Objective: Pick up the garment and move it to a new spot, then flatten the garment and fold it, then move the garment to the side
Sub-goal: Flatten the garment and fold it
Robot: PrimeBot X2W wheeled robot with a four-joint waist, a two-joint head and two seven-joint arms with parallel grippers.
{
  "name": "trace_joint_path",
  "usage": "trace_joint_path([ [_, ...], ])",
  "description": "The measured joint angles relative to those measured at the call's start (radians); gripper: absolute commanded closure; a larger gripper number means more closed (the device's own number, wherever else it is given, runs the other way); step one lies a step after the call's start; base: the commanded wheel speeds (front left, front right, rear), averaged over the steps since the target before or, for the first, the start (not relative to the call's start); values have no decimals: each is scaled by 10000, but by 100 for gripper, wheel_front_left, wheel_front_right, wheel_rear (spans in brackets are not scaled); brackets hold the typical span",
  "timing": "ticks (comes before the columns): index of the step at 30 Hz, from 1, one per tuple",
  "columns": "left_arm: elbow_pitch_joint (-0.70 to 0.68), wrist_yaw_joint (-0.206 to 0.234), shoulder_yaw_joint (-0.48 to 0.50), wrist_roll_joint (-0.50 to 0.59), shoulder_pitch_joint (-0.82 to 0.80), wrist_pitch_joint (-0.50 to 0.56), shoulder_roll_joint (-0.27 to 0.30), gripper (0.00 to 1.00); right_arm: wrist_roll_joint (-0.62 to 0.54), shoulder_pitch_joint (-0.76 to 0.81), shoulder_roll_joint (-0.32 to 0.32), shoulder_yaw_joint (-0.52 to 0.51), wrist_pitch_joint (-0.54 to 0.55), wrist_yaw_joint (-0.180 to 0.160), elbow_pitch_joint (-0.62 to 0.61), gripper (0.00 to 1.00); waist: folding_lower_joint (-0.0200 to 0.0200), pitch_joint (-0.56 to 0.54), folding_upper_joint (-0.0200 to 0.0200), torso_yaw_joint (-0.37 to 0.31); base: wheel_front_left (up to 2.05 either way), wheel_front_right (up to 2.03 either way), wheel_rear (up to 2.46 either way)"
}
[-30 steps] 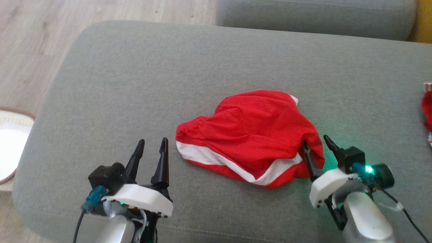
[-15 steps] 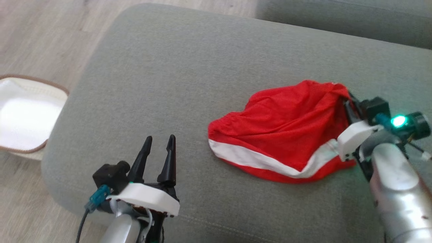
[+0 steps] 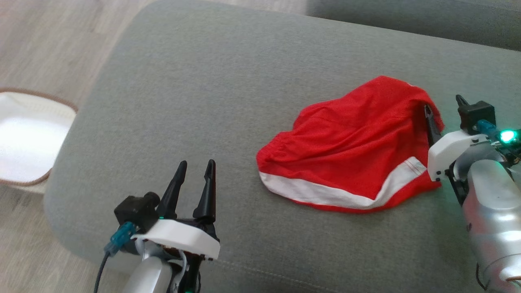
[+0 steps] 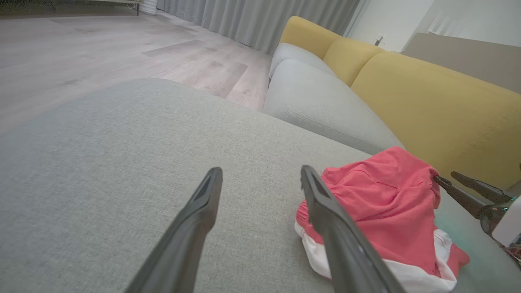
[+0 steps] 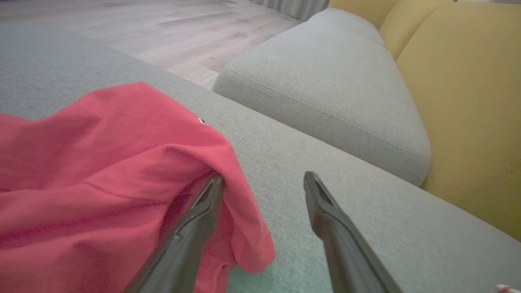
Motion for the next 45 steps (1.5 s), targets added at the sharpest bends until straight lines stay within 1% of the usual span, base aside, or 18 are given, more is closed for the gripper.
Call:
trace_joint_path([
  [7,10,-2,82,88,-1,-2,0,0,19,-58,4,81,-186,0,13,0,-1,-162,0,-791,0,0,0],
  [9,10,-4,96,105,0,-2,0,0,211,-32,46,230,-224,0,-161,0,-1,-213,0,-1022,0,0,0],
  [13,10,-4,198,119,2,-2,0,0,859,406,364,959,-228,0,-1057,0,-1,-298,0,-1433,0,0,0],
  [17,12,-6,255,188,4,-2,0,0,1582,1427,755,2102,-228,0,-1244,0,-1,-369,0,-1712,0,0,0],
  [19,13,-12,255,188,4,-2,0,0,1873,1885,788,2608,-228,0,-1216,0,-2,-398,0,-1772,0,0,0],
  [22,25,-17,247,188,4,0,0,0,2255,2069,769,3124,-222,0,-1116,0,-2,-404,0,-1766,0,0,0],
  [24,29,-92,242,190,4,-2,0,0,2451,2046,738,3361,-176,0,-1078,0,-2,-398,0,-1707,0,0,0],
  [34,25,-88,263,217,3,-2,2,0,3168,1851,656,4307,407,0,-449,0,-2,-300,0,-1297,0,0,0],
  [35,25,-88,272,217,3,-2,2,0,3248,1848,656,4378,412,0,-412,12,-1,-299,0,-1285,0,0,0],
  [36,25,-88,282,217,3,-2,2,0,3317,1835,654,4451,418,0,-376,46,-2,-299,0,-1286,0,0,0],
  [38,25,-86,288,217,4,-2,2,0,3379,1811,654,4512,418,0,-339,76,-2,-298,0,-1294,0,0,0],
  [39,25,-75,307,217,4,-2,0,0,3440,1775,656,4539,418,0,-318,100,-2,-299,0,-1313,0,0,0],
  [43,23,-75,343,219,5,-2,0,0,3565,1677,650,4464,240,0,-353,100,-1,-302,0,-1487,0,0,0],
  [45,23,-75,343,219,6,0,2,0,3672,1685,644,4247,109,0,-512,100,-1,-323,0,-1600,0,0,0],
])
